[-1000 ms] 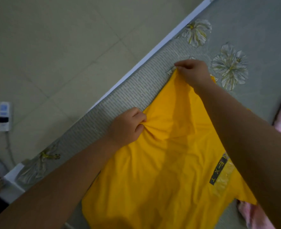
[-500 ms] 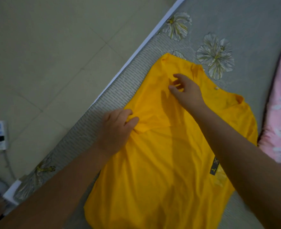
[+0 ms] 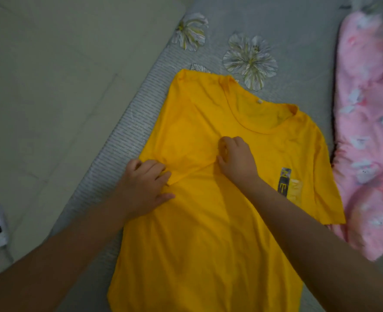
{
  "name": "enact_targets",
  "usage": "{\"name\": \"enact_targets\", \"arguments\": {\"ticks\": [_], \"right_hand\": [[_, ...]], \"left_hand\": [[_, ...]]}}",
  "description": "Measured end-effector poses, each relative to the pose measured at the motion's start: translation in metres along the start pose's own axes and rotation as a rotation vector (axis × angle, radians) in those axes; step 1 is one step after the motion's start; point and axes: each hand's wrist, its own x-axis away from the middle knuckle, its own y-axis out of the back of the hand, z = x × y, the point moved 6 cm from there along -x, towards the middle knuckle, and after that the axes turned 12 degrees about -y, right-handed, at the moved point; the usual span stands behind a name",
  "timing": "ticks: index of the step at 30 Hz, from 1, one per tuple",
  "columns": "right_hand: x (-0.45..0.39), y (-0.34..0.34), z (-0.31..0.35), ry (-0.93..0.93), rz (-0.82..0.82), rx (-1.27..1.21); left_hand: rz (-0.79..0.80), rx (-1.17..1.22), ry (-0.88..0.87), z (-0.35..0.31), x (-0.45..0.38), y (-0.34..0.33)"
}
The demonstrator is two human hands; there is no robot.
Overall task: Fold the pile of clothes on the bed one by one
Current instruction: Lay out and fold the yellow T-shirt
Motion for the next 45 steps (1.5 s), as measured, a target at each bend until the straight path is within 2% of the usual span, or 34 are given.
{"name": "enact_targets", "arguments": {"ticks": [3,7,12,15,18,21,25,28,30,32,37,41,45], "right_hand": [[0.029,-0.003,-0.016,0.037,-0.069,-0.088],[0.070,0.001,-0.071,-0.078,-0.168,-0.234],[0.110,0.011,-0.172,-0.375,-0.353,-0.300],[0.129,0.020,-0.235,-0.625,-0.438,-0.388],[0.133,0.024,-0.275,-0.711,-0.423,-0.421],[0.121,0.020,-0.288,-0.752,-0.359,-0.565],[0.104,0.013,-0.299,-0.877,-0.314,-0.510],[0.102,0.021,-0.305,-0.938,-0.377,-0.680],[0.105,0.032,-0.309,-0.969,-0.459,-0.886],[0.108,0.047,-0.314,-0.969,-0.553,-0.974],[0.092,0.093,-0.322,-0.838,-0.743,-0.930],[0.066,0.115,-0.323,-0.770,-0.703,-0.850],[0.060,0.138,-0.319,-0.724,-0.746,-0.753]], "left_hand": [[0.029,0.009,0.078,-0.010,-0.006,0.009],[-0.035,0.030,0.070,-0.035,-0.041,0.020],[0.017,0.164,0.033,-0.072,-0.121,-0.007],[0.030,0.171,0.058,-0.091,-0.157,-0.029],[0.131,0.137,0.076,-0.102,-0.159,-0.056],[0.108,0.117,0.073,-0.105,-0.152,-0.060],[0.110,0.126,0.068,-0.108,-0.154,-0.055],[0.145,0.145,0.090,-0.110,-0.153,-0.056],[0.151,0.140,0.102,-0.111,-0.154,-0.054],[0.172,0.139,0.102,-0.112,-0.154,-0.054],[0.211,0.140,0.110,-0.112,-0.156,-0.055],[0.208,0.137,0.117,-0.112,-0.157,-0.053],[0.213,0.136,0.094,-0.116,-0.160,-0.053]]}}
